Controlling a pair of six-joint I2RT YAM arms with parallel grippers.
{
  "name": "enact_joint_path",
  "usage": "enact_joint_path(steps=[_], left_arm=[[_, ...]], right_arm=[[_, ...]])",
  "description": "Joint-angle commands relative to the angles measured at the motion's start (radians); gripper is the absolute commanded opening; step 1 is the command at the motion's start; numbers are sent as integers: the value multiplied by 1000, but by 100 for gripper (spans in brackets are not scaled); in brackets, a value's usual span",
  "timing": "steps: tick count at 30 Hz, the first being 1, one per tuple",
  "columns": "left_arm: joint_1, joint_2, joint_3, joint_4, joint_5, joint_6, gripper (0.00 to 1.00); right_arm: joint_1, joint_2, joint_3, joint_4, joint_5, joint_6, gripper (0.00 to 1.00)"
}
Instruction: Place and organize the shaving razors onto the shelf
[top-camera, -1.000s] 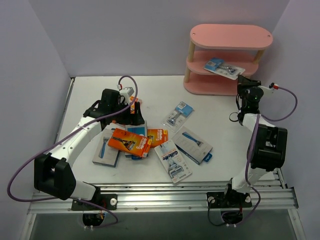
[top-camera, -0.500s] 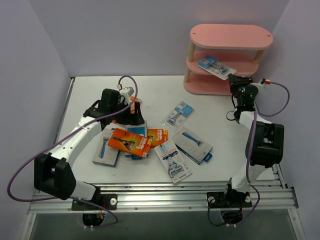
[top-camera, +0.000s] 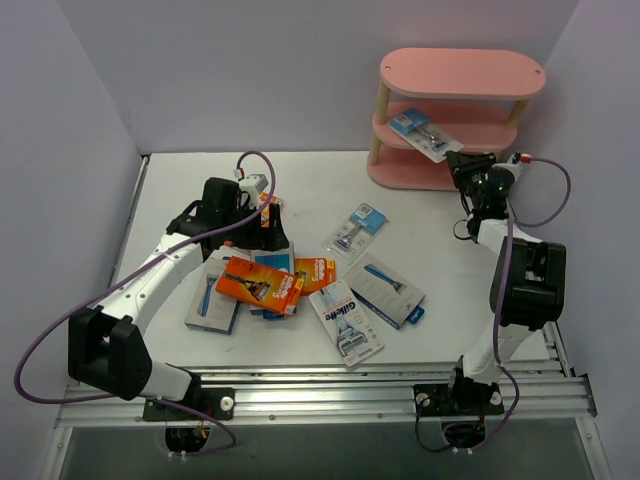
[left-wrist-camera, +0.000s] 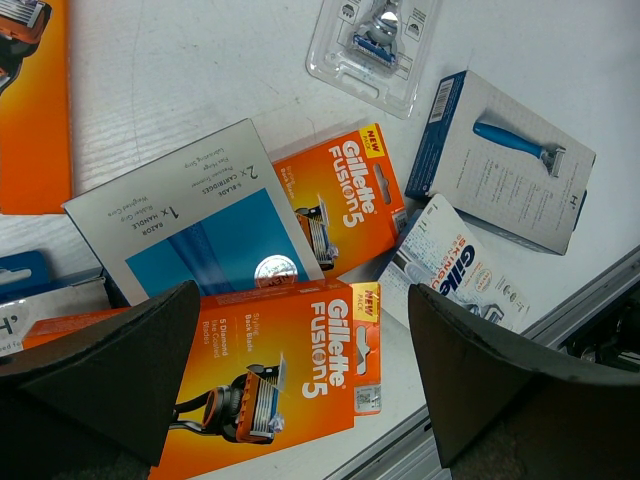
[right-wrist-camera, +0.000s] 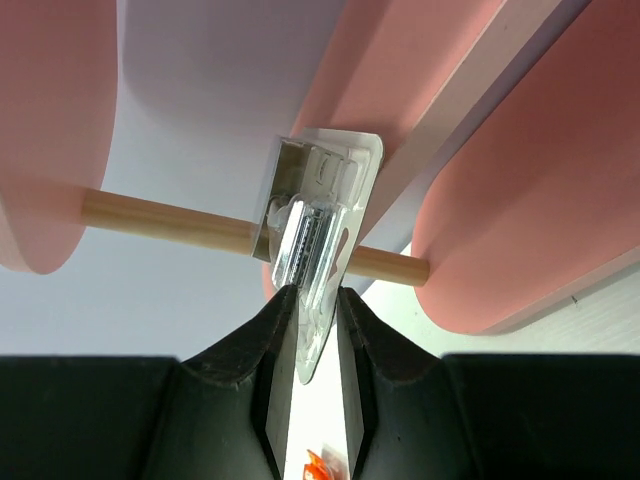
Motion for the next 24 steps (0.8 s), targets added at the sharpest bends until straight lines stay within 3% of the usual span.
enact_joint_path(steps=[1,20,24], left_arm=[[-3,-28,28,40,12,4,94],[-2,-19,31,37,7,7,94],[-2,-17,31,37,9,7,94]], right_arm=[[9,17,55,50,-51,-16,19],[32,109,157,52,-117,4,18],[32,115,149,67,-122,14,8]])
